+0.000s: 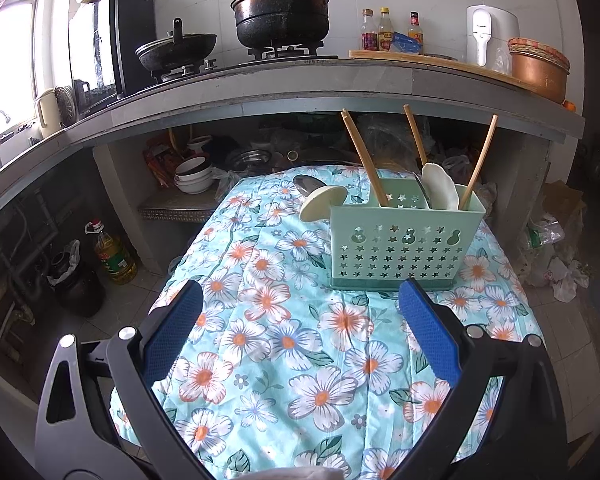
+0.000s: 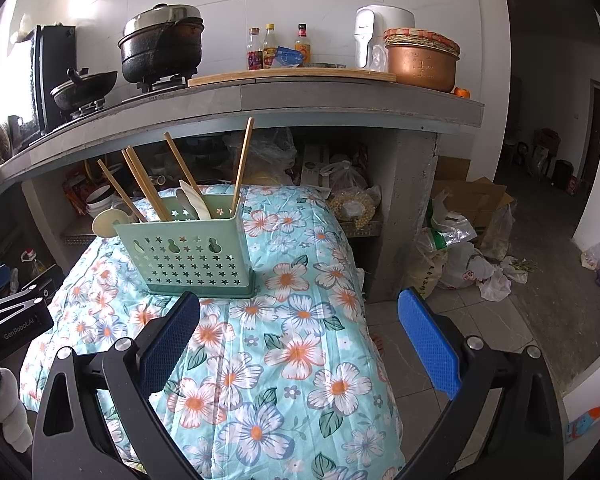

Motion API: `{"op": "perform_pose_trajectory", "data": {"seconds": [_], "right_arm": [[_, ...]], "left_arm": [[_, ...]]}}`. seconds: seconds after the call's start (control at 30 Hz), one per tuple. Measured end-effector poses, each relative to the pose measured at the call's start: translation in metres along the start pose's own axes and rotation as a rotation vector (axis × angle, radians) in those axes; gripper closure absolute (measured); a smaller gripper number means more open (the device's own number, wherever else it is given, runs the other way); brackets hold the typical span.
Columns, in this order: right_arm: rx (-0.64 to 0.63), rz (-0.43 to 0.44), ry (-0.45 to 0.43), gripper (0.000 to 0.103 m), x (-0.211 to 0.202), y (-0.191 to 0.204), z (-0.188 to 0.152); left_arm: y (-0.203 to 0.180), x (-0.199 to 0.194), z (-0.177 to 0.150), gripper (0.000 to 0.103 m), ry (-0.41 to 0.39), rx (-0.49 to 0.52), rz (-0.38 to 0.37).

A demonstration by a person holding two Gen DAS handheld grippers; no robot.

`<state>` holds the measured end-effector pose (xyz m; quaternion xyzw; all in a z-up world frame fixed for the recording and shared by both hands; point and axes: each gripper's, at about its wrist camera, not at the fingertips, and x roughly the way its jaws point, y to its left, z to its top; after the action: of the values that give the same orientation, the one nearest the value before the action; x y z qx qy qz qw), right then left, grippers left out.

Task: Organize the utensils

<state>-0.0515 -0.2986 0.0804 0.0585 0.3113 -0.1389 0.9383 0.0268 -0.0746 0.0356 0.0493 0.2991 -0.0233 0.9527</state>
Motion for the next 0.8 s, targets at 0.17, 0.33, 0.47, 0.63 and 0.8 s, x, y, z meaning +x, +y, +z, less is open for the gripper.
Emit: {"op": "perform_pose_trajectory", "data": {"seconds": [0.17, 0.33, 0.47, 0.63, 0.8], "right_arm": [[0.0, 0.001, 0.0, 0.006, -0.0001, -0.0001, 0.0001], [0.002, 0.001, 0.001, 0.006, -0.0001, 0.0001, 0.0], [0.0, 0.003, 0.001, 0.006, 0.0001, 0.001, -0.0003], [0.0, 0.005, 0.002, 0.006, 0.0002, 0.0019, -0.0005], [0.0, 0.006, 0.003, 0.006, 0.0003, 0.0023, -0.0007]], "left_arm": [[0.0, -0.0001, -0.0002, 0.008, -0.001, 0.001, 0.001], [0.0003, 0.0, -0.0001, 0.008, 0.0, -0.001, 0.001], [0.0003, 0.0001, -0.0002, 0.008, 0.0, 0.001, 0.0], [0.0004, 0.0002, -0.0001, 0.008, 0.0, 0.001, 0.001], [0.0007, 0.0002, 0.0, 0.008, 0.0, 0.0, 0.0]]}}
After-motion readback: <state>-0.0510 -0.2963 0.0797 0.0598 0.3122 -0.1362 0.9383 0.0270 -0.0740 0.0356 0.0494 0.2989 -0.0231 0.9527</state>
